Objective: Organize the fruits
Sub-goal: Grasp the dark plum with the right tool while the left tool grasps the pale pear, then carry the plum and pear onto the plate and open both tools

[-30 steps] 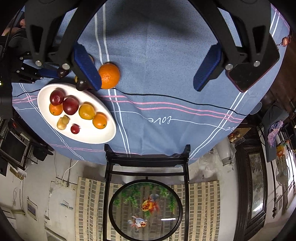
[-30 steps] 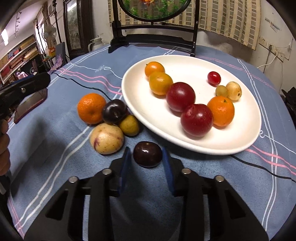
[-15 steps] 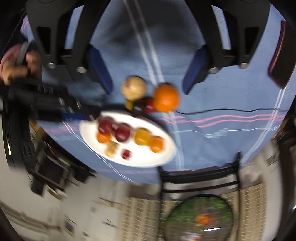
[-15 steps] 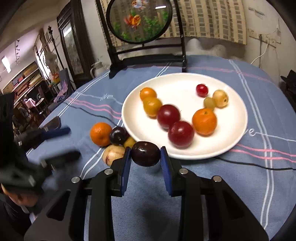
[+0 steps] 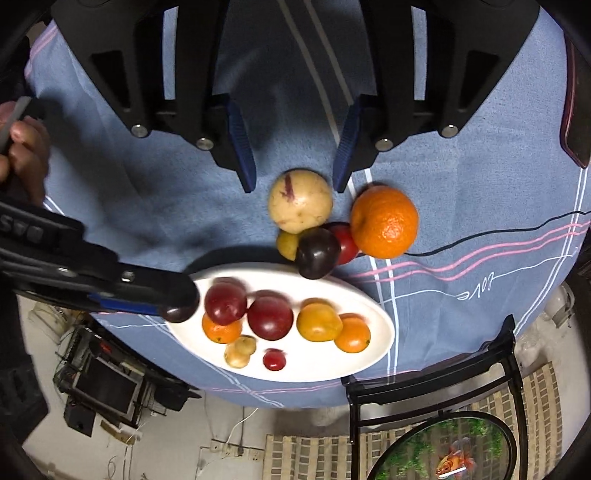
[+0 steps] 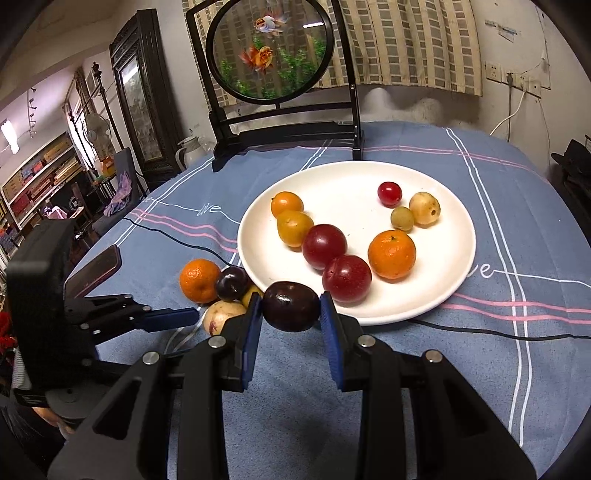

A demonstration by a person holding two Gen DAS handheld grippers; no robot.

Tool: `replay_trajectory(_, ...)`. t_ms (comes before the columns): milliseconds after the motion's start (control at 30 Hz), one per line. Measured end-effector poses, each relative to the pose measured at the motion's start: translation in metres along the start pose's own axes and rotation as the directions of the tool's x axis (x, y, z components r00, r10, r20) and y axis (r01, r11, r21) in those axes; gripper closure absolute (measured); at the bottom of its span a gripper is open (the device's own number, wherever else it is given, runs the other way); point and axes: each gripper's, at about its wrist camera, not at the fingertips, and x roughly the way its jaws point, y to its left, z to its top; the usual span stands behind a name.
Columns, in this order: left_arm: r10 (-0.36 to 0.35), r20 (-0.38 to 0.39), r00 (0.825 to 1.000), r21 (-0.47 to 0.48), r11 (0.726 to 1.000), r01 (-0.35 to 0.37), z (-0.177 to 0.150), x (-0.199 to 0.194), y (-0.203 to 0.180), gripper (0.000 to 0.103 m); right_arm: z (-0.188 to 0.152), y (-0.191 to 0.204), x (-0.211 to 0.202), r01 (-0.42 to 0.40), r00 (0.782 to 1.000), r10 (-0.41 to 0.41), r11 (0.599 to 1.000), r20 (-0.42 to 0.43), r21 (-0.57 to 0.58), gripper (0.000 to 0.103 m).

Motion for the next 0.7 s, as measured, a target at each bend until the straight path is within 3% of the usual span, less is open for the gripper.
replay_trajectory(500, 0.070, -0.033, 0.997, -0.018, 0.997, -0.071, 0.011, 0.024, -0.004, 0.061, 0.002, 0.002, -0.008, -0.014, 1.000, 0.014, 1.000, 0.025, -0.002, 0.071)
replay_trajectory(700, 0.052, -0.030, 0.998, -0.028, 0.998, -0.053, 0.006, 0.019, -0.003, 0.062, 0.003, 0.000, -0.009, -0.002, 0.999, 0.002, 1.000, 0.034, 0.000, 0.071)
